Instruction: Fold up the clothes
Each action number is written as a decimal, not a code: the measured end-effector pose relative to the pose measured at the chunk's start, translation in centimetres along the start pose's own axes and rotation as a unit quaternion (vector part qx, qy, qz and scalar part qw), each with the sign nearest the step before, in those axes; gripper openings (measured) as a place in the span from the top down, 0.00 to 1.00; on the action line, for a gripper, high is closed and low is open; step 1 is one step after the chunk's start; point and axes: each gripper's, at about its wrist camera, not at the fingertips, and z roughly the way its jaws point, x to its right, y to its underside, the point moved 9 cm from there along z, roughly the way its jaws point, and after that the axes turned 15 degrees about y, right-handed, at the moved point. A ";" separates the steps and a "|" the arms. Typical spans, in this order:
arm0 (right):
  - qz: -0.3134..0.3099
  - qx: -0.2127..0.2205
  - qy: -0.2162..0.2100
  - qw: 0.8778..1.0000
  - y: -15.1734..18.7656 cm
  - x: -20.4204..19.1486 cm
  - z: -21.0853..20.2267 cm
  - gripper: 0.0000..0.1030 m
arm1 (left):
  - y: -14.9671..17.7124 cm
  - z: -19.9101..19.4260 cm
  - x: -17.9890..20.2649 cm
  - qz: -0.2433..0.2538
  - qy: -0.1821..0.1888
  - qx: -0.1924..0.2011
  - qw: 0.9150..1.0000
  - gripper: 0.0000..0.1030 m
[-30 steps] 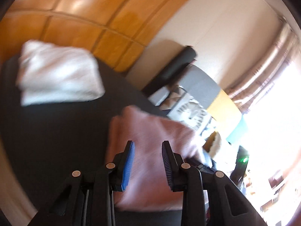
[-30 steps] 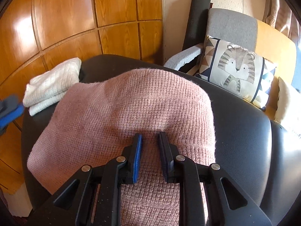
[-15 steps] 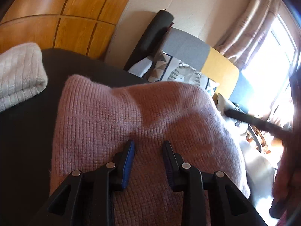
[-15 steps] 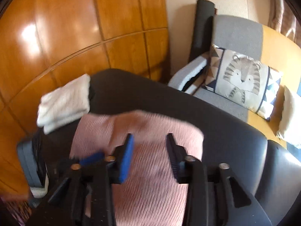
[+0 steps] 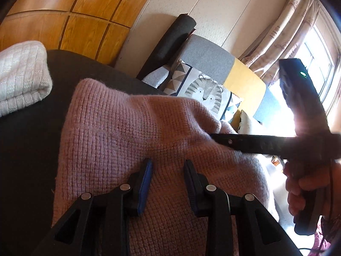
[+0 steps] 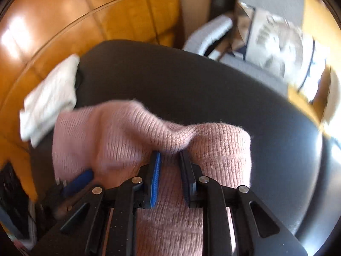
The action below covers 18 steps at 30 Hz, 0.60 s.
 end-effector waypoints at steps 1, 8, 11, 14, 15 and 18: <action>0.004 0.008 0.009 1.000 -0.6 0.2 0.5 0.83 | 0.0 0.0 0.0 0.001 -0.001 0.000 1.000 0.70; 0.031 0.067 -0.003 0.997 0.0 1.1 -2.0 0.80 | 0.1 0.3 -0.1 0.004 -0.002 -0.003 1.000 0.70; 0.043 0.094 -0.027 0.994 1.0 1.7 -4.7 0.80 | 0.1 0.3 -0.2 -0.001 0.006 0.001 1.000 0.70; 0.054 0.121 -0.051 0.990 2.1 2.3 -7.5 0.80 | 0.1 0.2 -0.2 -0.002 0.008 0.002 1.000 0.70; 0.058 0.130 -0.059 0.988 2.4 2.6 -8.4 0.80 | 0.2 0.2 -0.2 -0.002 0.009 0.003 1.000 0.70; 0.024 0.138 -0.050 0.989 5.0 1.5 -9.7 0.80 | 0.2 0.2 -0.2 -0.003 0.011 0.003 1.000 0.70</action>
